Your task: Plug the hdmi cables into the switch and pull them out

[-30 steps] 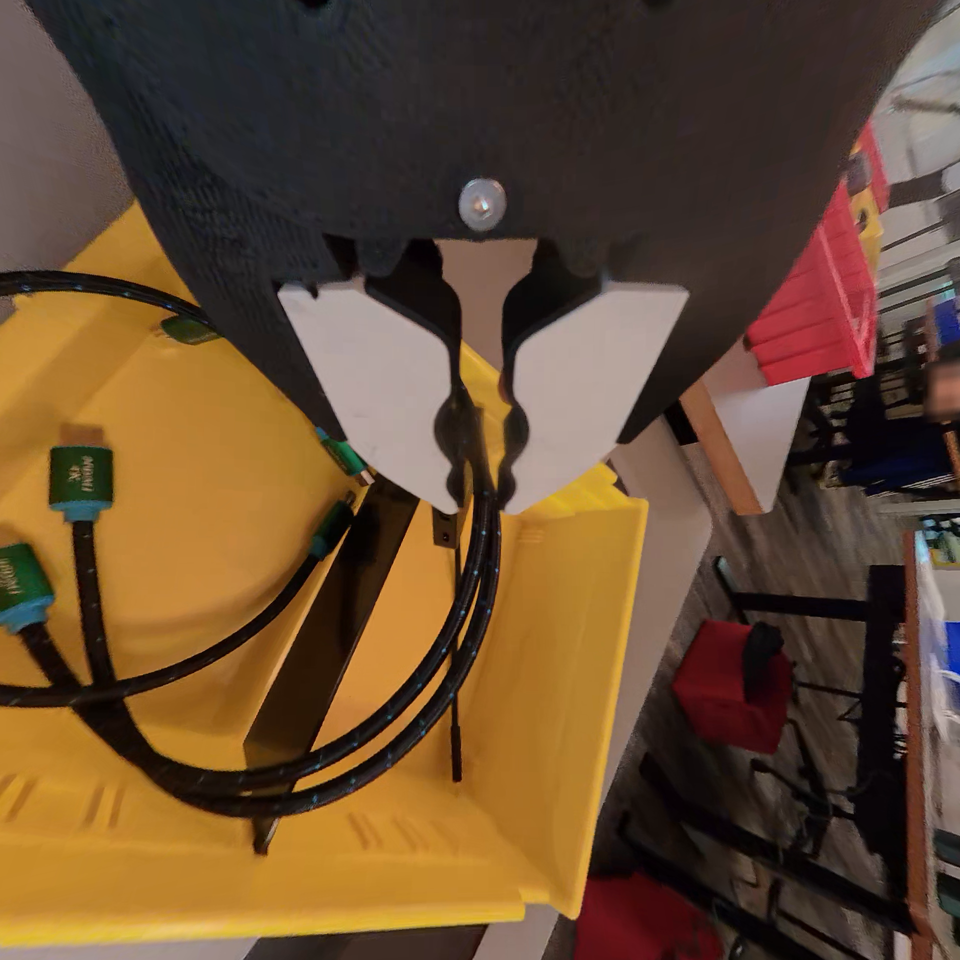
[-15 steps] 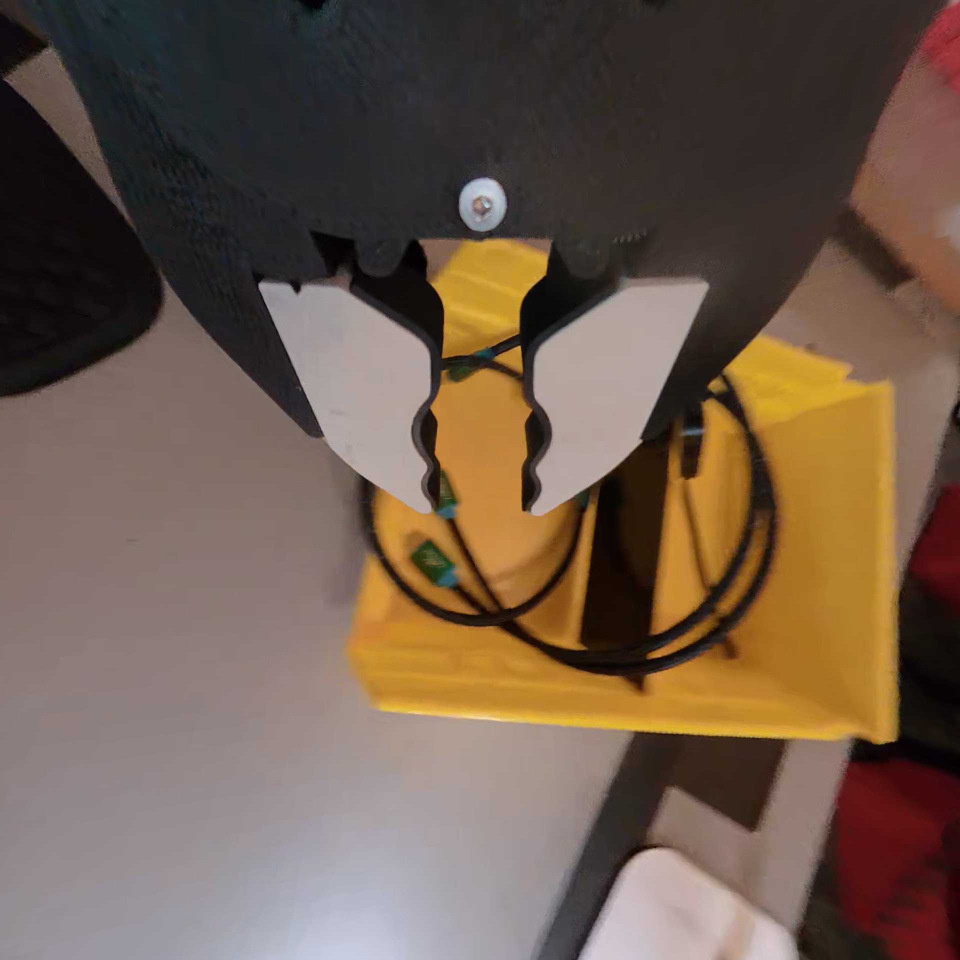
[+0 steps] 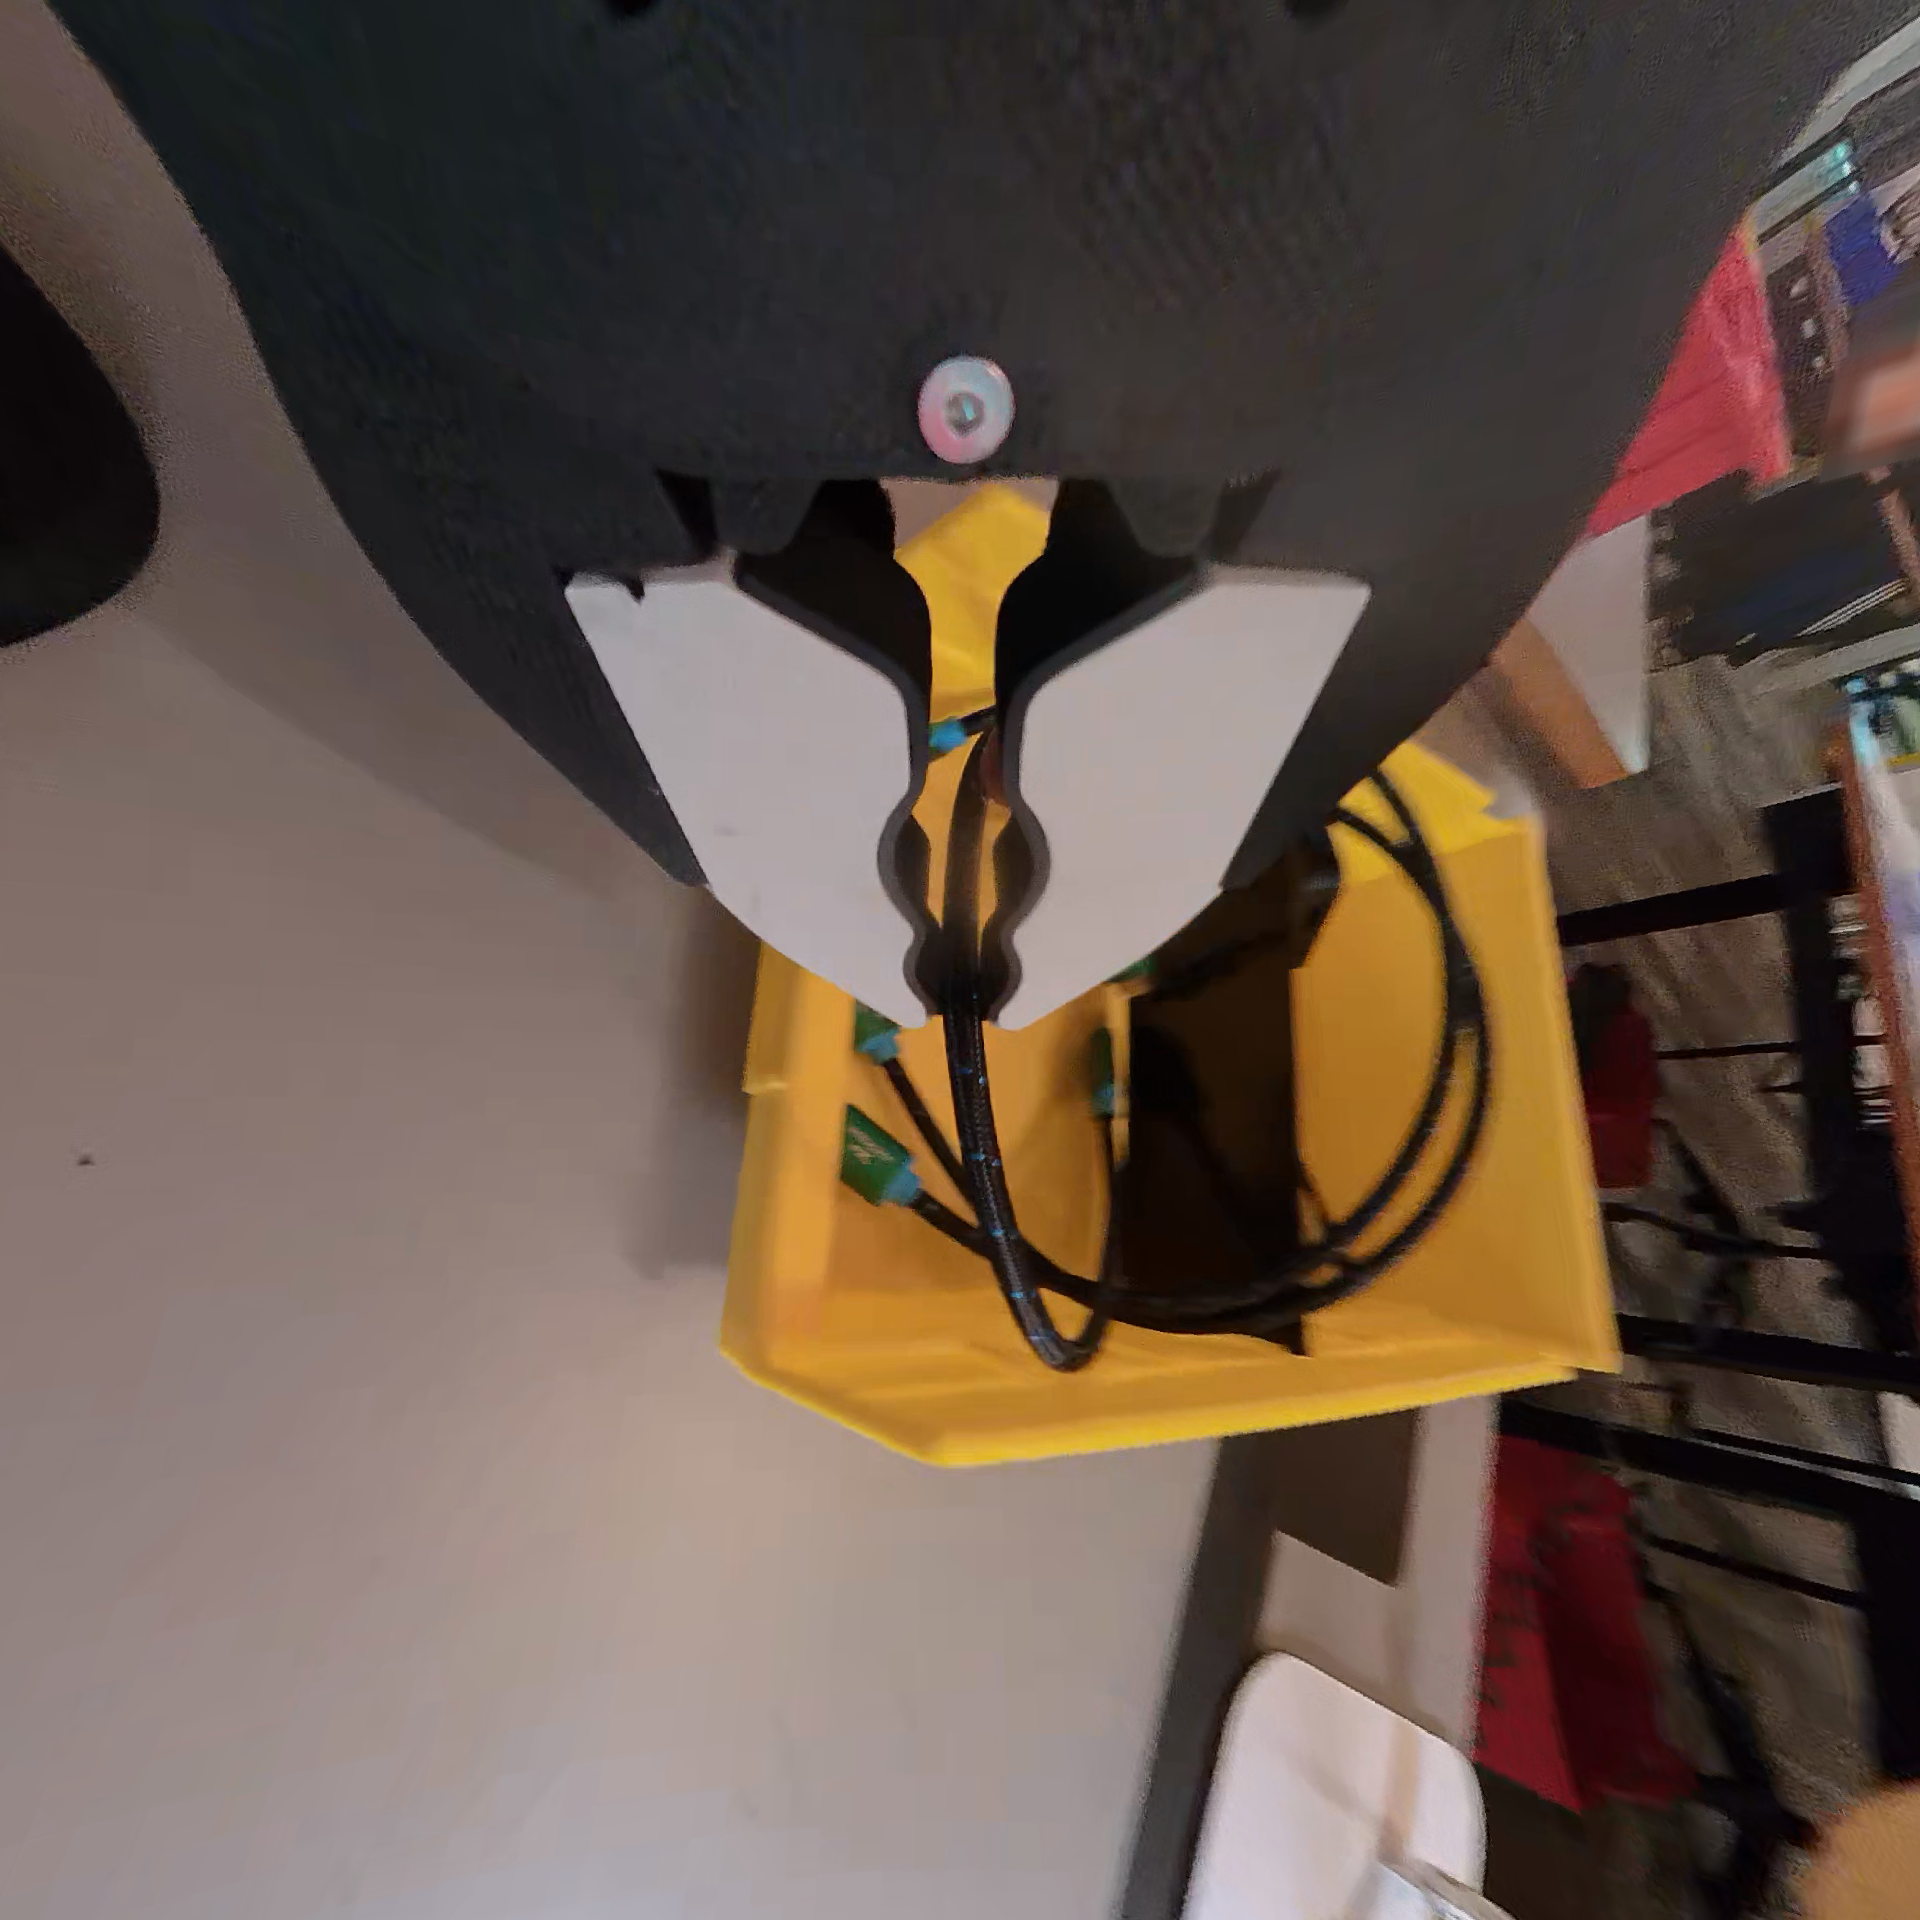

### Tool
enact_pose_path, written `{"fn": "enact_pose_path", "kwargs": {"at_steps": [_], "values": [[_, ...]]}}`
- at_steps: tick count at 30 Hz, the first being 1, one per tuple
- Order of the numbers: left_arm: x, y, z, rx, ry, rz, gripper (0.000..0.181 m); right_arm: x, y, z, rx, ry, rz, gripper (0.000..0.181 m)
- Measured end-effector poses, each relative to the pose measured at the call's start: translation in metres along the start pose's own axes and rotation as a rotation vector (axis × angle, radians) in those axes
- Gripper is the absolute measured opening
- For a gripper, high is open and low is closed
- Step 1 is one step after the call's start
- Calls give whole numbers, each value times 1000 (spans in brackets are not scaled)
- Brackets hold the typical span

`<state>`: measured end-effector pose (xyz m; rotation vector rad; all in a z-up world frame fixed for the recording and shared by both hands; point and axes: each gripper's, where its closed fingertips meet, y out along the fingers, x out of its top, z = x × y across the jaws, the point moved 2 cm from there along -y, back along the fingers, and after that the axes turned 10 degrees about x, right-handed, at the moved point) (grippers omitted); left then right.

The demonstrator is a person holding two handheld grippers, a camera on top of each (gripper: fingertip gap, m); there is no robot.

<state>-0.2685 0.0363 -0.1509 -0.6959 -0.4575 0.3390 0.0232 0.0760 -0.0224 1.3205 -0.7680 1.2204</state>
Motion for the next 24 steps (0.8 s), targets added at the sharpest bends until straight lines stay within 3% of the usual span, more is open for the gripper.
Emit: {"fn": "enact_pose_path", "kwargs": {"at_steps": [5,8,10,13,16,19,22,24], "values": [[22,-58,56,171,-88,-136,7,1,0,0,-1,-4,0,23],[48,-102,78,216,-169,-293,8,1,0,0,0,-4,-3,23],[71,-130,80,165,-246,-434,8,1,0,0,-2,-4,-5,23],[106,-152,62,-24,-379,-623,7,1,1,0,1,0,-12,23],[132,-138,31,-258,-524,-718,7,1,0,0,-3,-3,-9,23],[143,-98,-9,-461,-640,-683,7,2,-4,-1,-12,-5,-9,23],[138,-55,-43,-573,-722,-600,7,2,-9,-4,-18,0,-12,23],[126,-33,-55,-561,-748,-550,7,2,-12,-6,-23,6,-16,23]]}}
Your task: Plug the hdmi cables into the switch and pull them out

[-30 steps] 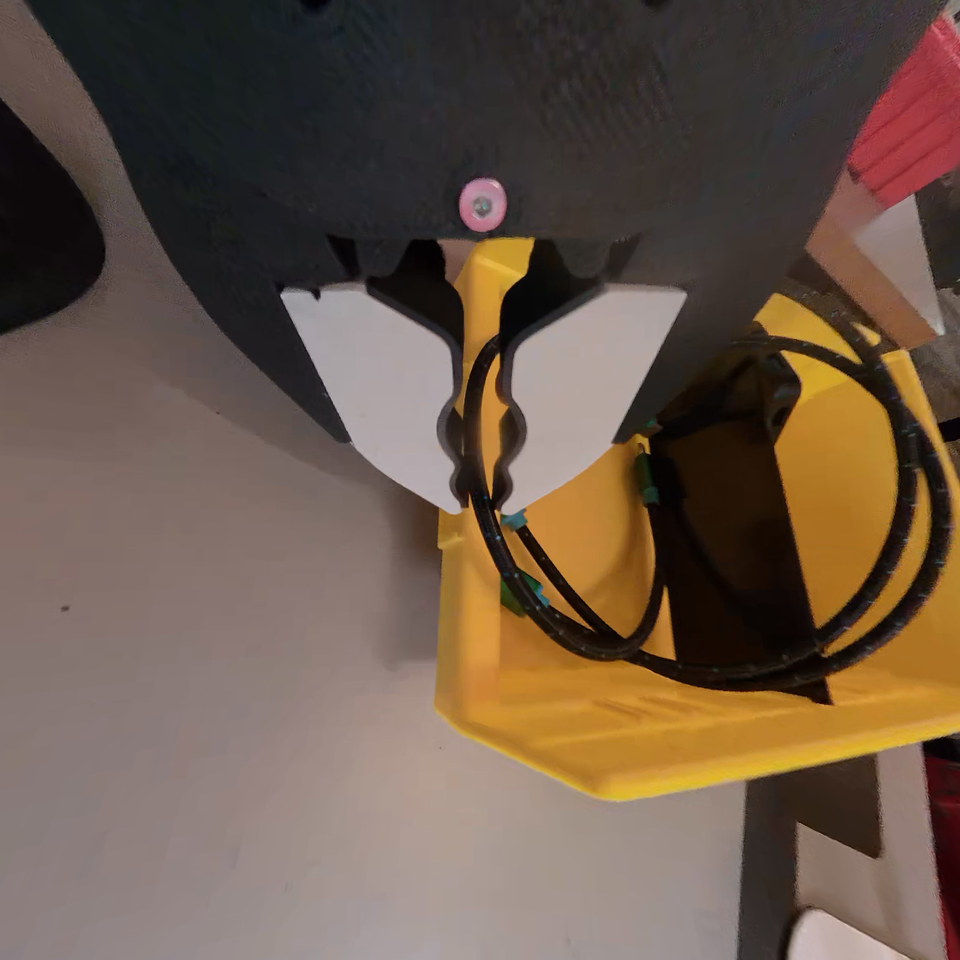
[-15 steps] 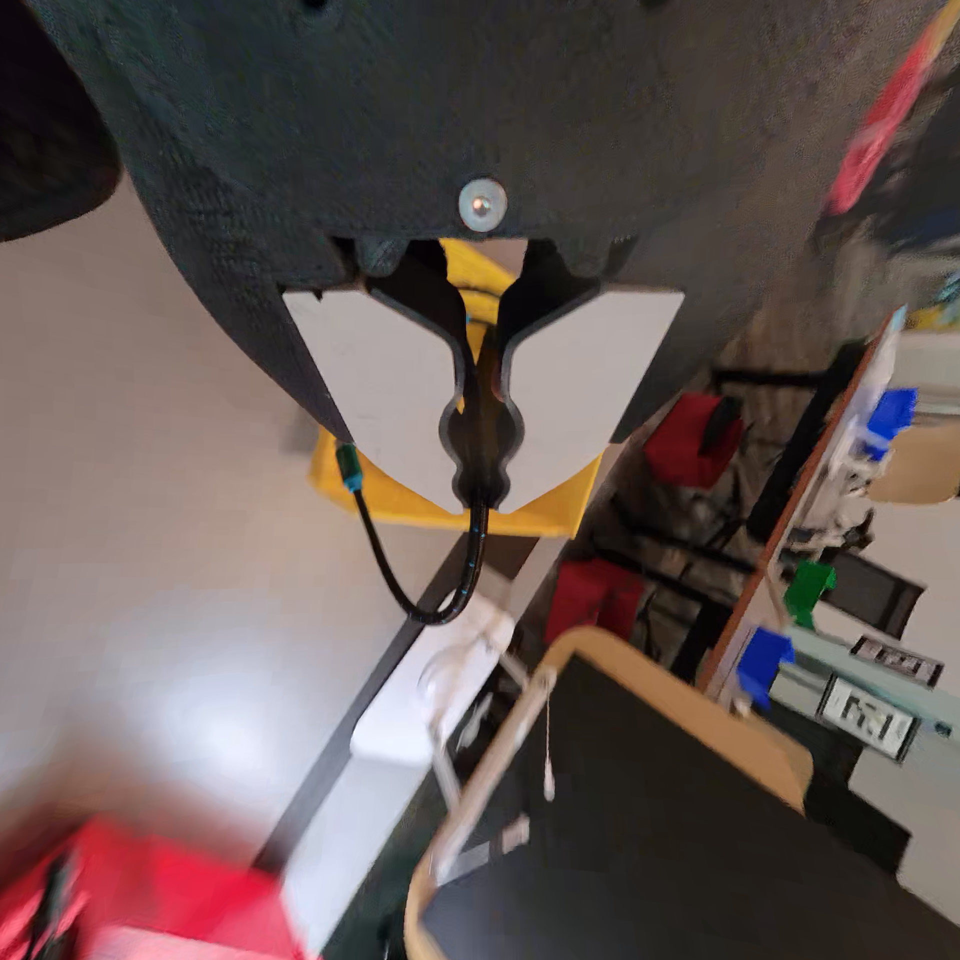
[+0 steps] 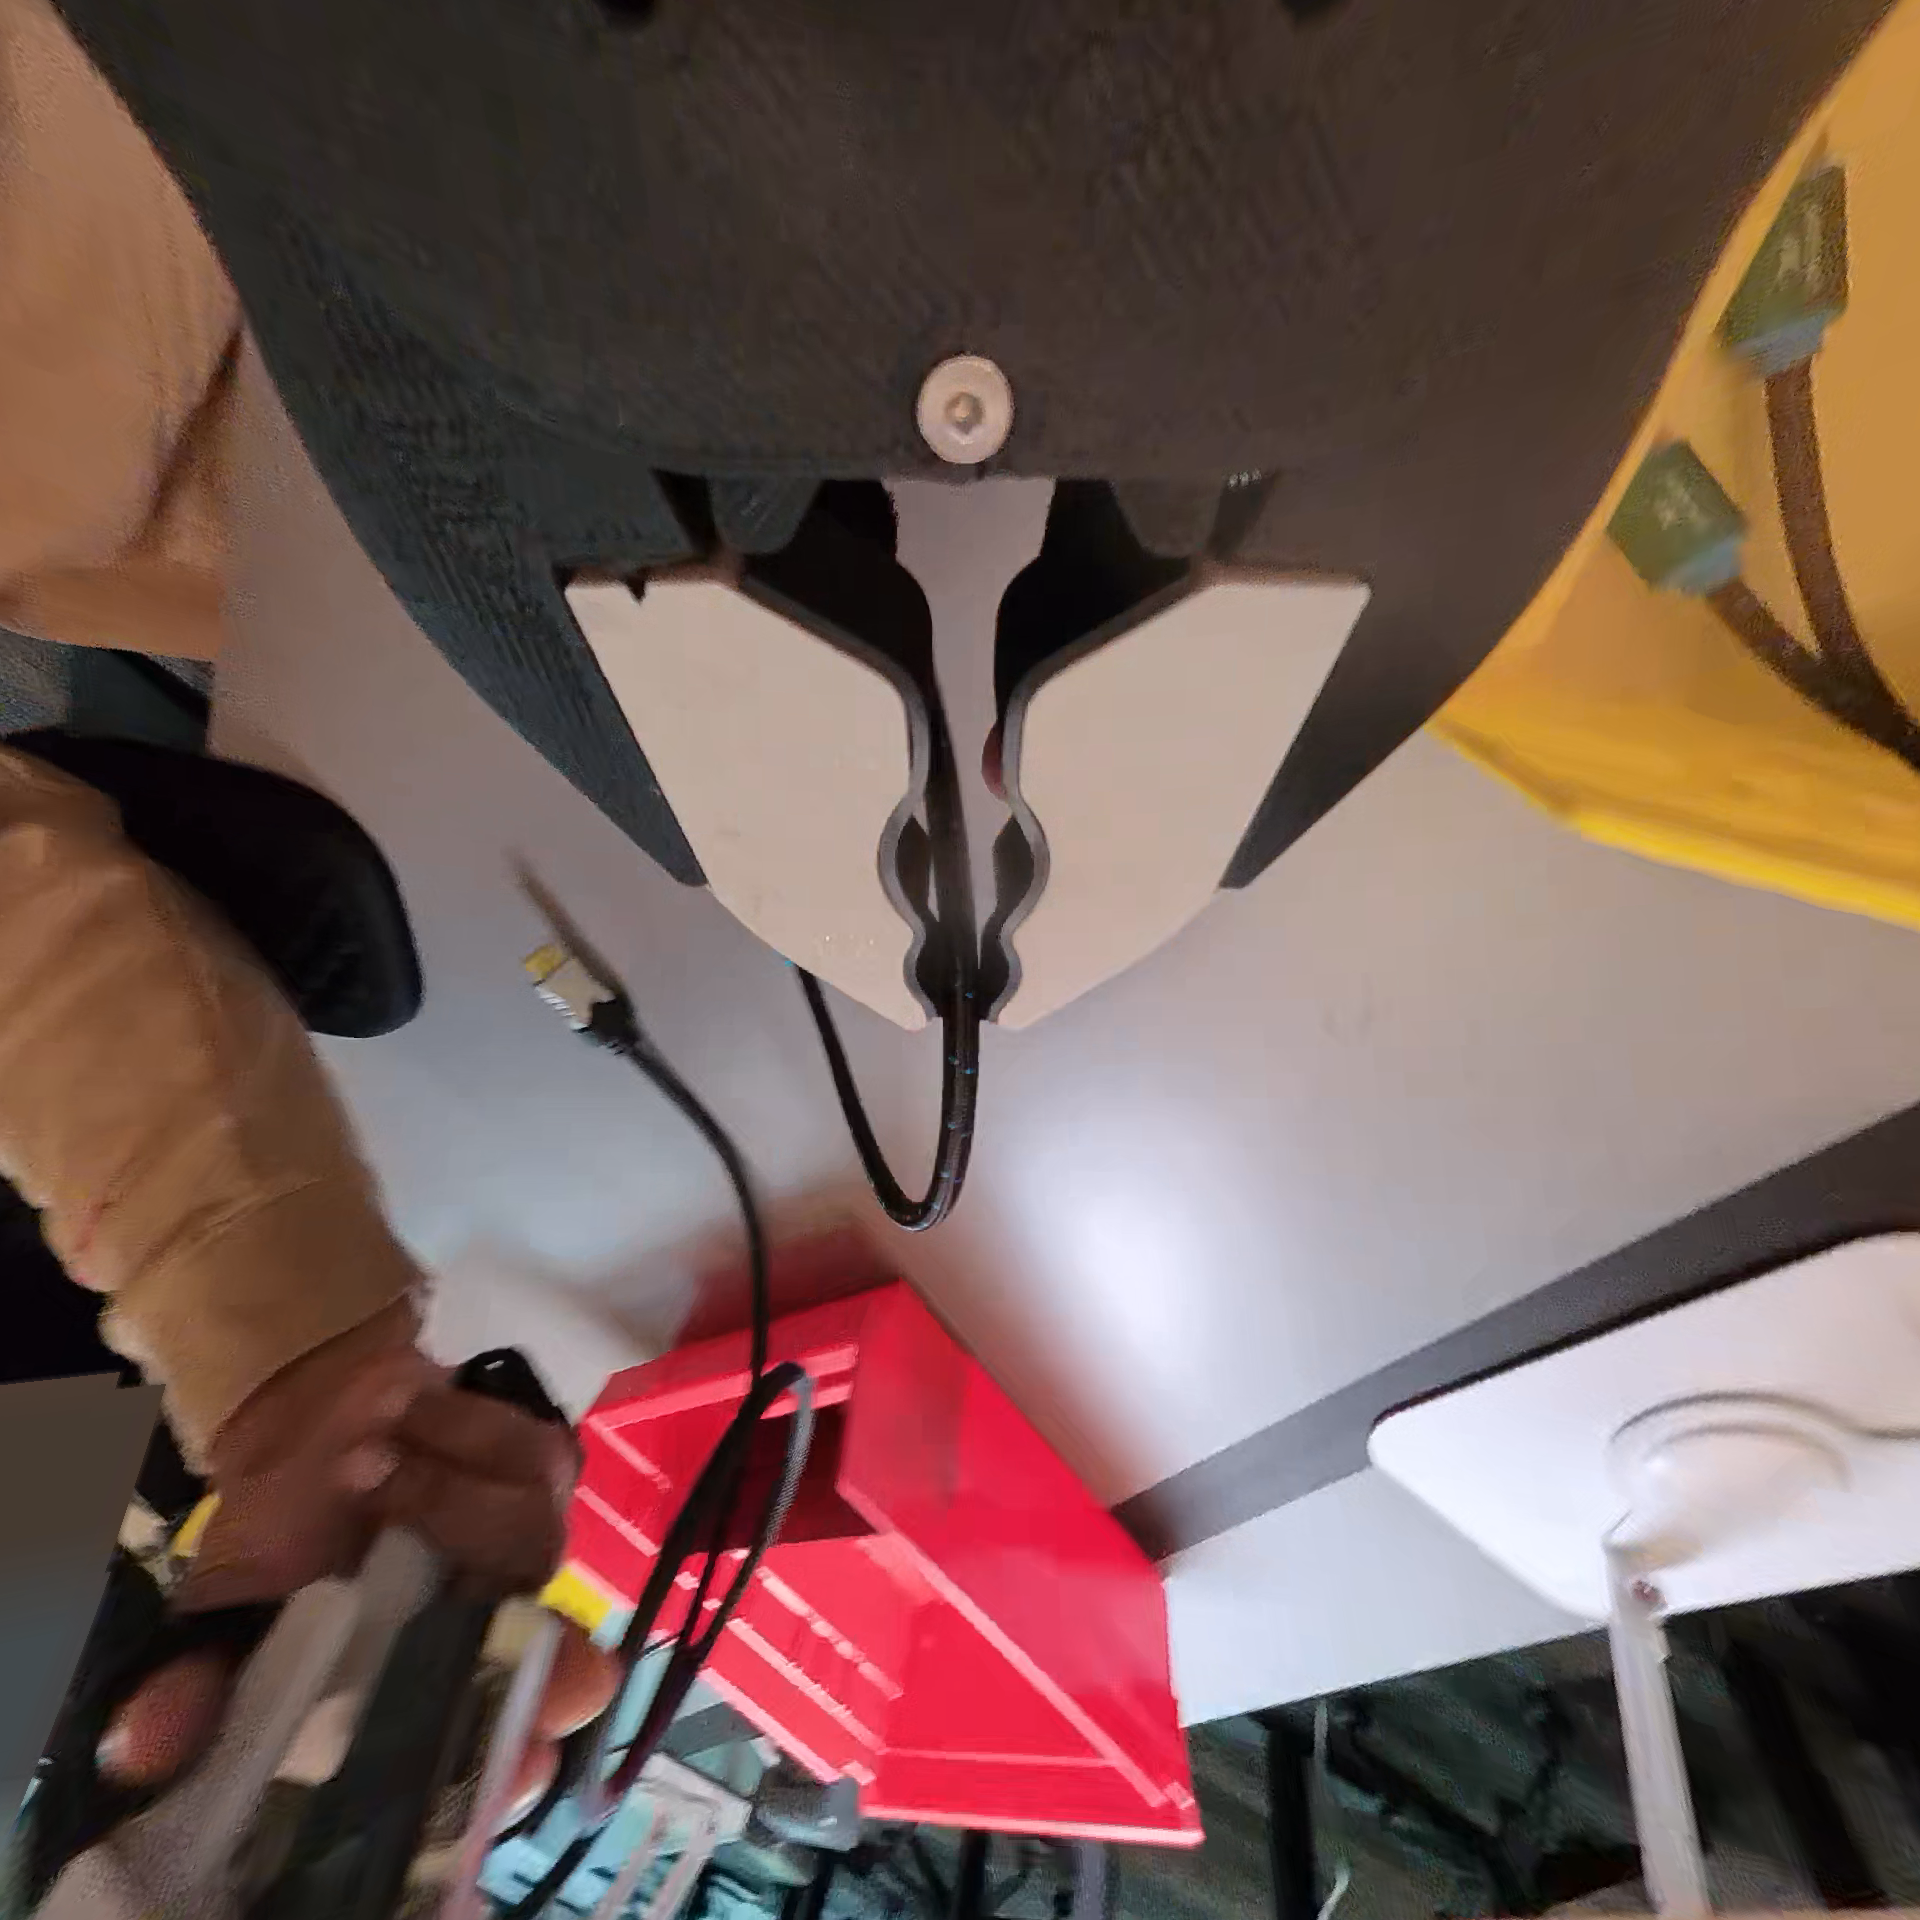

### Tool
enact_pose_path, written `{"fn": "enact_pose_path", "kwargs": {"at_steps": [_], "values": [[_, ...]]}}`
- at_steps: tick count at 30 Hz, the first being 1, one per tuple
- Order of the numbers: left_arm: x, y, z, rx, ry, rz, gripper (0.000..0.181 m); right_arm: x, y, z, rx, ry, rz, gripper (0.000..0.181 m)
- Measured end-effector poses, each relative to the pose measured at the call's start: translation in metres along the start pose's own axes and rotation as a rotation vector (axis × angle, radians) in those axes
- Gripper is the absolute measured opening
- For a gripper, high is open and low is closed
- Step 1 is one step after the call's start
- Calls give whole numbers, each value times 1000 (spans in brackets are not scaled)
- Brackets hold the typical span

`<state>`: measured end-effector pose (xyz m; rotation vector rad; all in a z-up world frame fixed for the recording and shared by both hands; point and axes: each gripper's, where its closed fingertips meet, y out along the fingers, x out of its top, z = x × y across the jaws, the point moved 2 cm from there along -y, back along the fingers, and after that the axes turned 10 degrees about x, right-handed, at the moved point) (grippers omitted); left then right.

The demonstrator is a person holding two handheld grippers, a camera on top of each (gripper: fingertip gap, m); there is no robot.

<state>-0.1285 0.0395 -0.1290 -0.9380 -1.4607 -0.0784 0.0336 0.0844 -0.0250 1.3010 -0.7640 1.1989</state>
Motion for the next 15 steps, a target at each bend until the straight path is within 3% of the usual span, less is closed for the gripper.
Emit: {"fn": "enact_pose_path", "kwargs": {"at_steps": [4,7,9,12,15], "values": [[-29,1,23,71,-31,66,9,-3,0,-4,0,18,-6,23],[-41,-7,44,254,97,75,11,-8,3,-4,0,19,10,23],[-41,-14,40,312,202,57,18,-11,6,-4,3,16,23,23],[-46,-13,6,219,321,53,20,-13,9,-3,11,24,26,23],[-71,0,-29,77,439,139,27,-17,11,-3,14,27,40,23]]}}
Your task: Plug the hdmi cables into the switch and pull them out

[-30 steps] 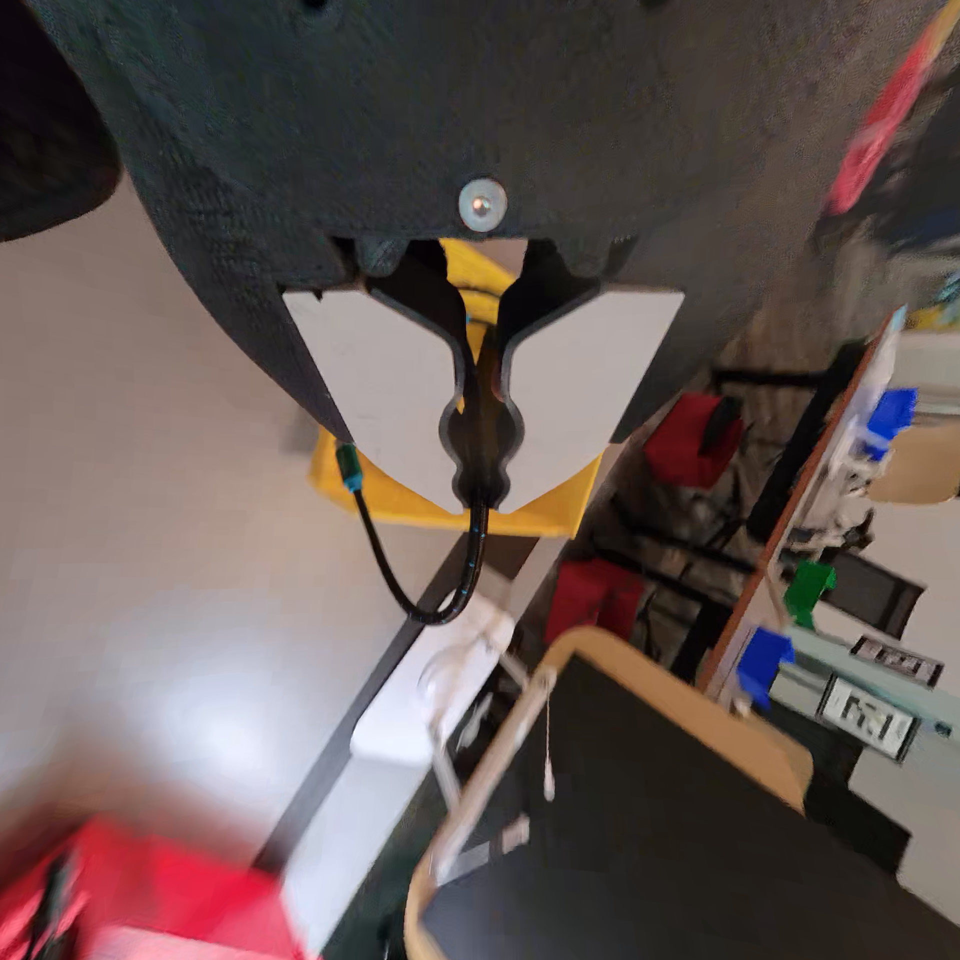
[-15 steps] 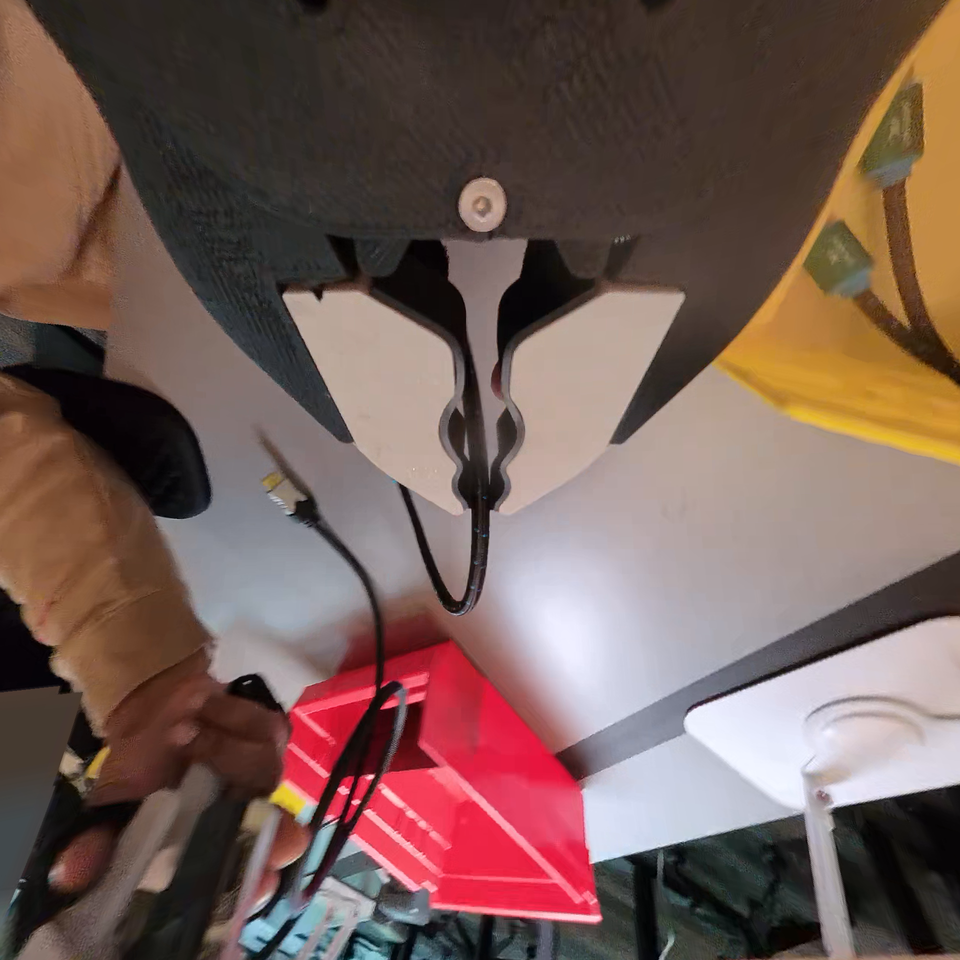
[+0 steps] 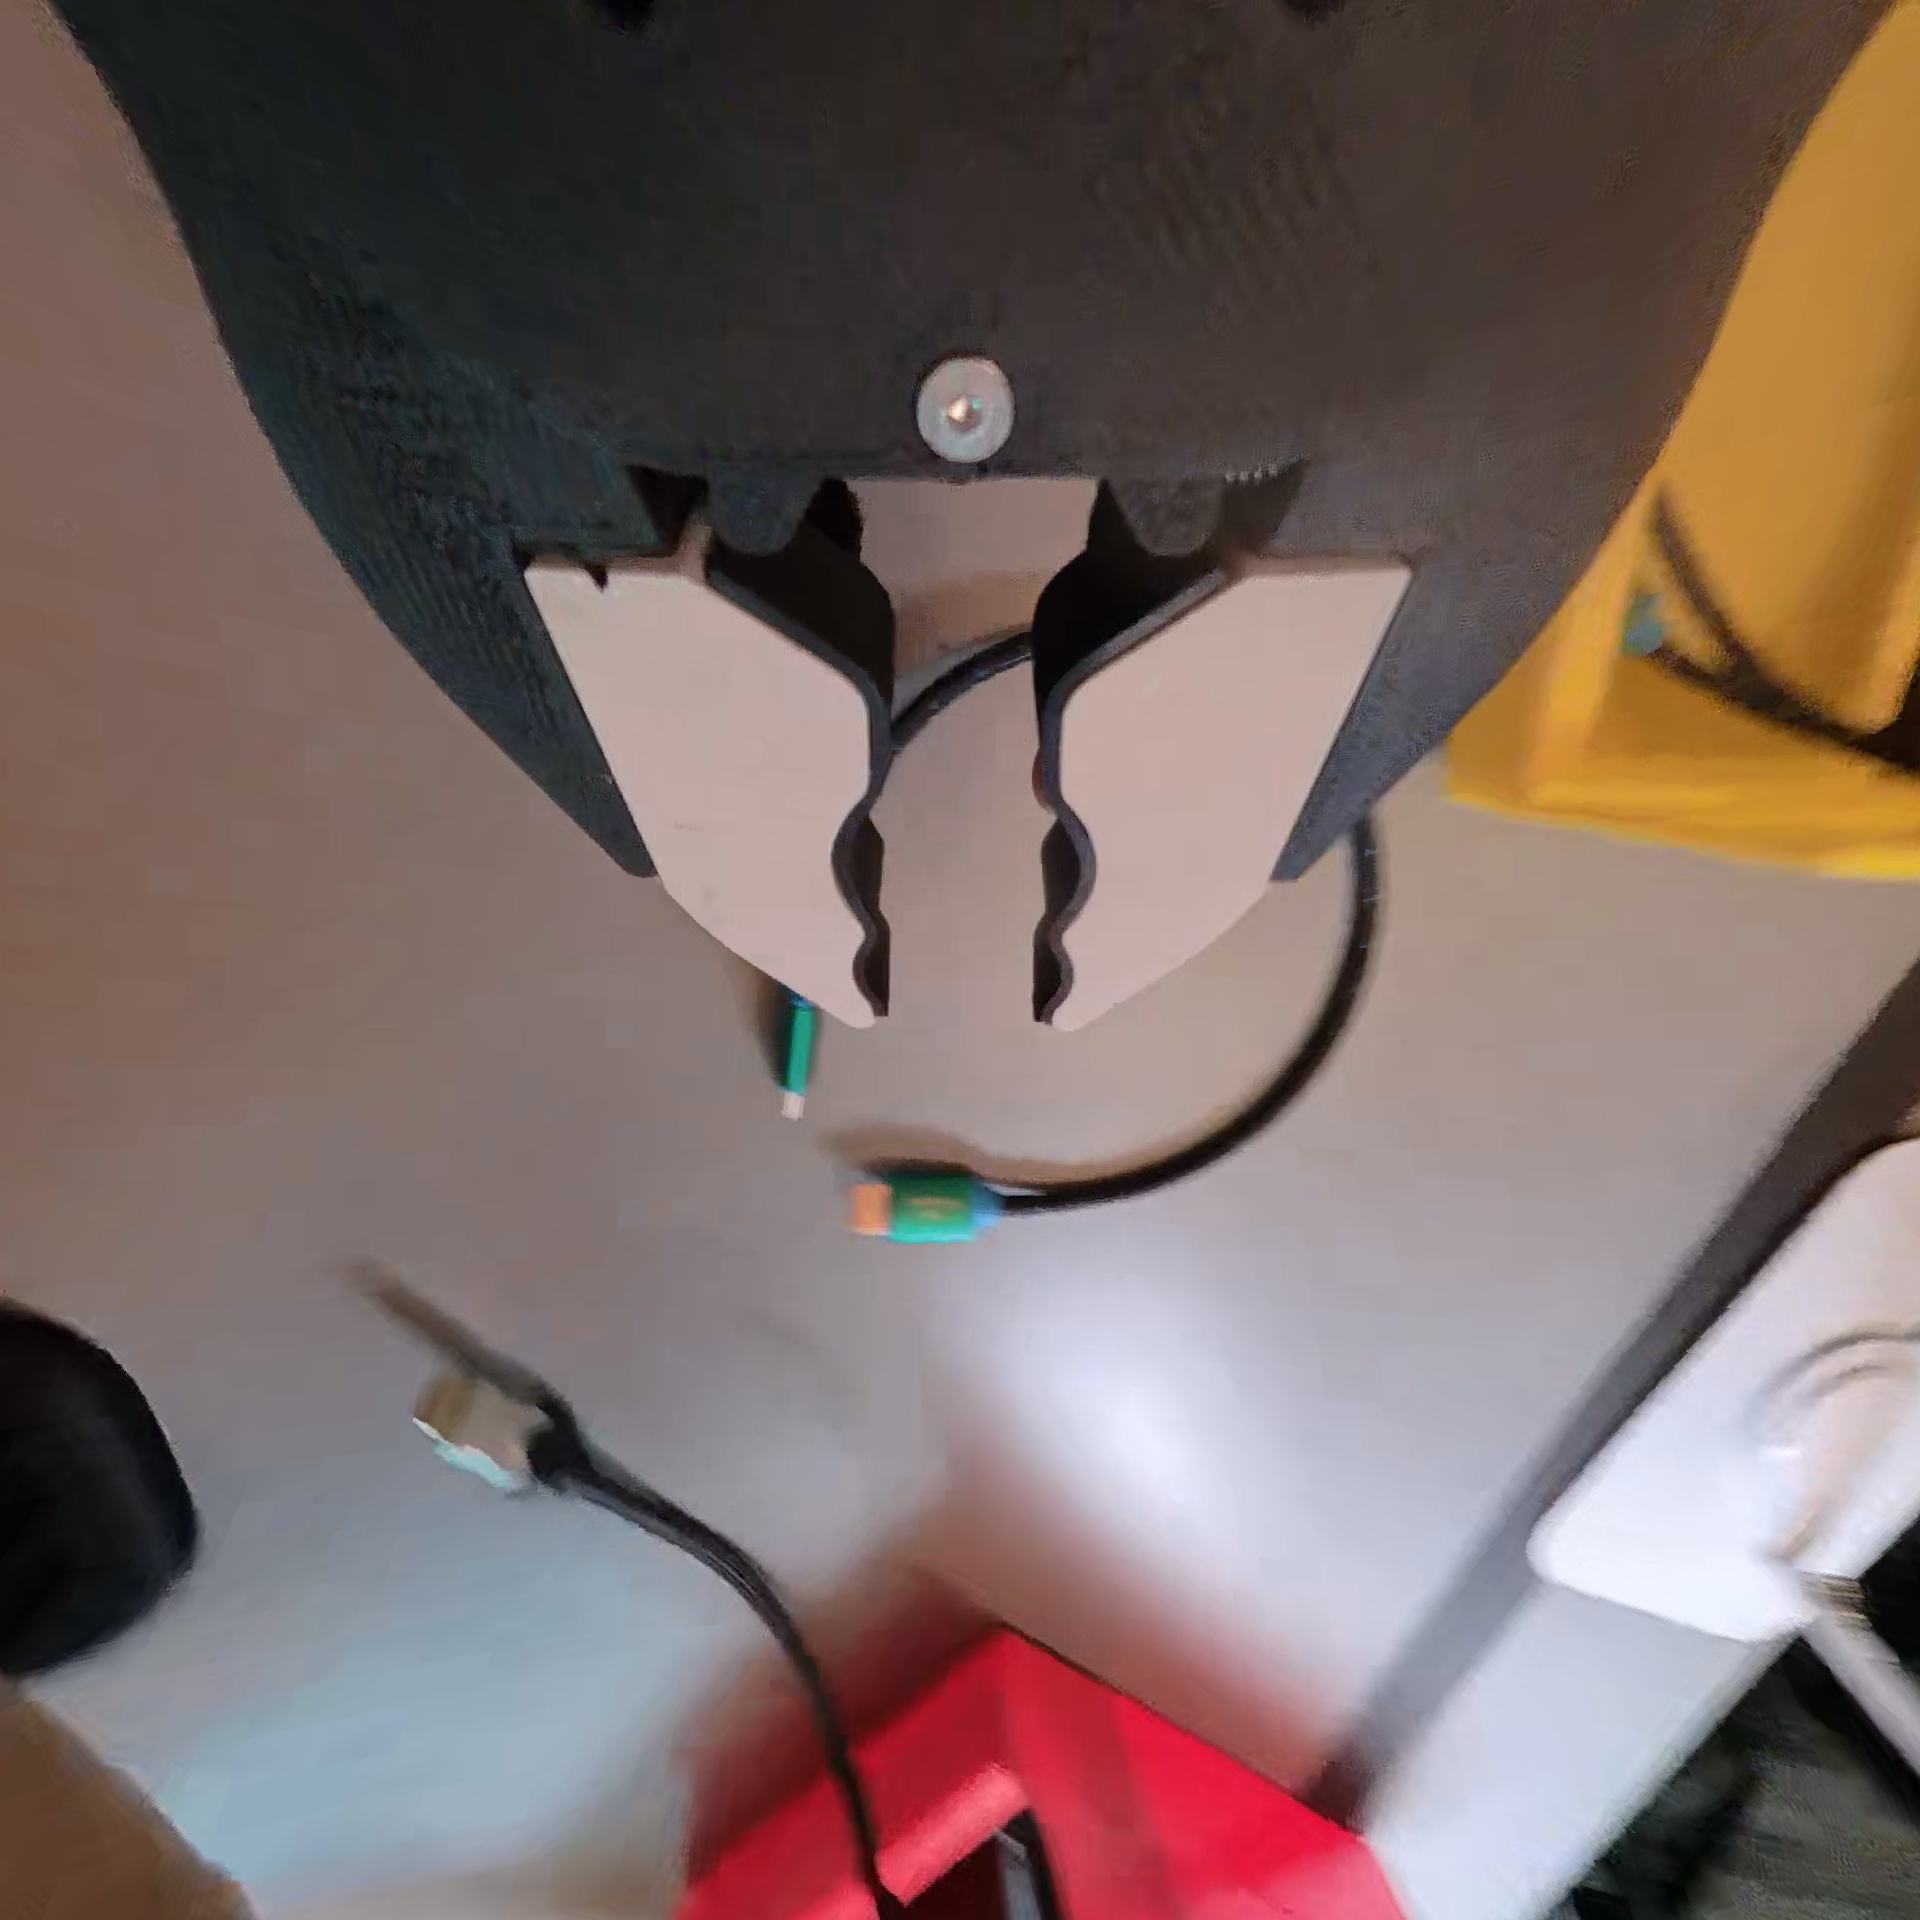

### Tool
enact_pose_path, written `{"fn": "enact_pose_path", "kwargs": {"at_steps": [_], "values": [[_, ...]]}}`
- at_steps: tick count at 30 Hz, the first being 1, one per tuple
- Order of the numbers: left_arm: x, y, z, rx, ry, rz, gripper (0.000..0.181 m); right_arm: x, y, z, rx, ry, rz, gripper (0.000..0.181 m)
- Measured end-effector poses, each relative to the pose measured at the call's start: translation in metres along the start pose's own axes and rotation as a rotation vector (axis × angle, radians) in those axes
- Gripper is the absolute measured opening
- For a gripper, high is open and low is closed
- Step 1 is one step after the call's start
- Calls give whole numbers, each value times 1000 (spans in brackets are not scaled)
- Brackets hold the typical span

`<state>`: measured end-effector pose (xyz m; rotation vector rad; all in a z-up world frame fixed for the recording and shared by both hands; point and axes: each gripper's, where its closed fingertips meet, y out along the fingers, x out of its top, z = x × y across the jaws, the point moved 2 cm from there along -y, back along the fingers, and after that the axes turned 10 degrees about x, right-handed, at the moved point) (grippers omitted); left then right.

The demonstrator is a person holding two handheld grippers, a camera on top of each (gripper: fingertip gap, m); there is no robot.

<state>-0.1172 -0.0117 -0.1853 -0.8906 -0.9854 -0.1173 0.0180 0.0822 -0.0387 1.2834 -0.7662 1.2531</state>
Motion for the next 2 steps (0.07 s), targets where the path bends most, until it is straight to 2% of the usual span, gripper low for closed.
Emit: {"fn": "enact_pose_path", "kwargs": {"at_steps": [2], "values": [[-11,14,-22,-69,64,55,32,-2,1,0,3,-2,8,23]]}}
